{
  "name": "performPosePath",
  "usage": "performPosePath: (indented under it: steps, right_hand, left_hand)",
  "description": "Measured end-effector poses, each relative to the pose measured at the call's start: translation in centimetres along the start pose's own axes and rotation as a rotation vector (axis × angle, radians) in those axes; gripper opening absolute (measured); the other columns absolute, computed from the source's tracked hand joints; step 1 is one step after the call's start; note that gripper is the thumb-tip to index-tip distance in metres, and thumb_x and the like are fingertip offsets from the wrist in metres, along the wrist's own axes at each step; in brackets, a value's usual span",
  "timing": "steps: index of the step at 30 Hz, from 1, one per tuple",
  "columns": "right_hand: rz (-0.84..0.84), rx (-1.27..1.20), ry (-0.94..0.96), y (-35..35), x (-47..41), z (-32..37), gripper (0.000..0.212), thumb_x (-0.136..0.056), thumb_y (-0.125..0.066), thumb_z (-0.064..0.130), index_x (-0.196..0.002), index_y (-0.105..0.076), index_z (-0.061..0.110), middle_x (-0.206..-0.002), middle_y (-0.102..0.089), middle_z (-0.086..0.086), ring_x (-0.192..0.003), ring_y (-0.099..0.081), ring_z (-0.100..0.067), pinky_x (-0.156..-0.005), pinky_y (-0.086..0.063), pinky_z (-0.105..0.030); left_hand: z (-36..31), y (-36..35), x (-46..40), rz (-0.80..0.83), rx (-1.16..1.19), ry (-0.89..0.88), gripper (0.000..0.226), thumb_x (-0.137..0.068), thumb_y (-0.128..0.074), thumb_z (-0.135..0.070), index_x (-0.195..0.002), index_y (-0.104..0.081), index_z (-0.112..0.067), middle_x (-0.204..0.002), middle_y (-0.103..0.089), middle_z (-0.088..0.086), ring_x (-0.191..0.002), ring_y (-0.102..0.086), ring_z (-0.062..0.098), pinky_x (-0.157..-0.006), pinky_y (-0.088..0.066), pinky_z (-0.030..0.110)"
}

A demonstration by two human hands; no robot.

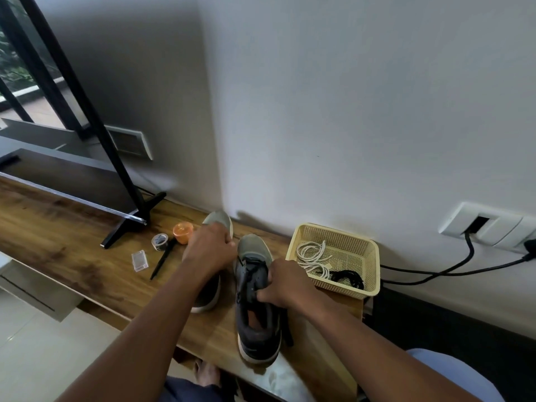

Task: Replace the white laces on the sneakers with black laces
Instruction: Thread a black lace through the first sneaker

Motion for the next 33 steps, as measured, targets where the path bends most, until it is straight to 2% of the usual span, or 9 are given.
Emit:
performPosePath:
  steps: [4, 8, 11, 13, 18, 20, 23, 28, 33]
  right_hand:
    - [0.009, -0.054, -0.003, -0.4, -0.1, -0.2, 0.049, -0.07, -0.084, 0.037, -0.058, -0.039, 0.021, -0.058, -0.043, 0.006, -0.062, -0.048, -0.021, -0.044, -0.025, -0.028]
    - [0.045, -0.085, -0.016, -0.8, -0.2, -0.5, 0.055, -0.068, -0.089, 0.051, -0.064, -0.04, 0.026, -0.065, -0.045, 0.01, -0.076, -0.06, -0.024, -0.047, -0.027, -0.026]
    - [0.106, -0.151, -0.046, -1.4, -0.1, -1.1, 0.05, -0.069, -0.088, 0.058, -0.072, -0.047, 0.028, -0.07, -0.057, 0.009, -0.072, -0.072, -0.024, -0.047, -0.043, -0.026]
    - [0.117, -0.195, -0.071, -1.5, 0.1, -1.4, 0.049, -0.072, -0.081, 0.066, -0.088, -0.053, 0.029, -0.086, -0.065, 0.005, -0.068, -0.074, -0.024, -0.048, -0.053, -0.03]
    - [0.118, -0.146, -0.126, -1.8, -0.2, -1.9, 0.079, -0.088, -0.056, 0.077, -0.134, -0.047, 0.013, -0.128, -0.064, -0.011, -0.11, -0.067, -0.035, -0.082, -0.059, -0.046]
    - [0.101, -0.18, -0.151, -1.8, -0.3, -2.1, 0.071, -0.096, -0.046, 0.072, -0.132, -0.049, 0.011, -0.126, -0.064, -0.014, -0.109, -0.067, -0.038, -0.085, -0.059, -0.048]
    - [0.038, -0.136, -0.16, -1.4, -0.6, -2.6, 0.052, -0.104, -0.046, 0.056, -0.125, -0.052, 0.008, -0.122, -0.066, -0.017, -0.112, -0.064, -0.039, -0.084, -0.051, -0.041]
    - [0.038, -0.002, -0.135, -1.1, -0.5, -2.3, 0.028, -0.093, -0.057, 0.028, -0.117, -0.06, 0.012, -0.116, -0.066, -0.013, -0.111, -0.065, -0.037, -0.075, -0.048, -0.037]
    - [0.134, -0.242, -0.084, -0.2, -0.6, -0.9, 0.025, -0.086, -0.069, 0.035, -0.084, -0.06, 0.012, -0.082, -0.061, -0.008, -0.077, -0.064, -0.029, -0.058, -0.042, -0.029]
  left_hand:
    - [2.2, 3.8, 0.4, -0.226, -0.007, 0.104, 0.017, -0.087, -0.065, -0.018, -0.074, -0.074, -0.013, -0.069, -0.064, 0.002, -0.064, -0.057, 0.018, -0.057, -0.034, 0.028]
    - [3.7, 3.7, 0.5, -0.2, -0.089, 0.161, 0.013, -0.086, -0.067, -0.021, -0.075, -0.07, -0.015, -0.073, -0.063, 0.003, -0.063, -0.054, 0.016, -0.055, -0.035, 0.029]
    - [3.5, 2.6, 0.2, -0.108, -0.105, 0.143, 0.005, -0.084, -0.069, -0.021, -0.089, -0.07, -0.018, -0.086, -0.066, 0.003, -0.075, -0.057, 0.02, -0.067, -0.042, 0.032]
    - [2.5, 1.2, 0.0, -0.008, -0.089, 0.06, 0.02, -0.081, -0.067, -0.016, -0.099, -0.072, -0.024, -0.1, -0.07, 0.001, -0.091, -0.058, 0.021, -0.077, -0.043, 0.032]
    - [-0.8, -0.2, 0.7, 0.068, 0.022, -0.1, 0.027, -0.086, -0.063, -0.014, -0.105, -0.076, -0.03, -0.1, -0.071, -0.01, -0.096, -0.064, 0.013, -0.089, -0.052, 0.031]
    - [-1.6, -1.0, 1.0, 0.126, 0.008, -0.126, 0.03, -0.085, -0.062, -0.01, -0.107, -0.075, -0.027, -0.105, -0.075, -0.009, -0.099, -0.069, 0.013, -0.089, -0.058, 0.033]
    - [-1.5, -3.3, 1.5, 0.29, -0.127, -0.091, 0.027, -0.084, -0.062, -0.009, -0.107, -0.069, -0.021, -0.088, -0.073, -0.004, -0.075, -0.068, 0.013, -0.081, -0.061, 0.034]
    - [-0.8, -4.5, 1.2, 0.307, -0.176, -0.052, 0.006, -0.091, -0.065, -0.024, -0.088, -0.069, -0.02, -0.064, -0.071, -0.002, -0.07, -0.071, 0.013, -0.08, -0.061, 0.036]
    - [0.0, -4.7, 0.9, 0.238, -0.152, 0.0, 0.007, -0.091, -0.069, -0.028, -0.089, -0.068, -0.021, -0.075, -0.07, 0.0, -0.078, -0.07, 0.018, -0.077, -0.061, 0.036]
Point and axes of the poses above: each hand's wrist, its own x-axis away from the middle knuckle, its own y-axis out of the back of the hand, z = x × y, the point moved 10 cm from there along -x, towards the middle knuckle
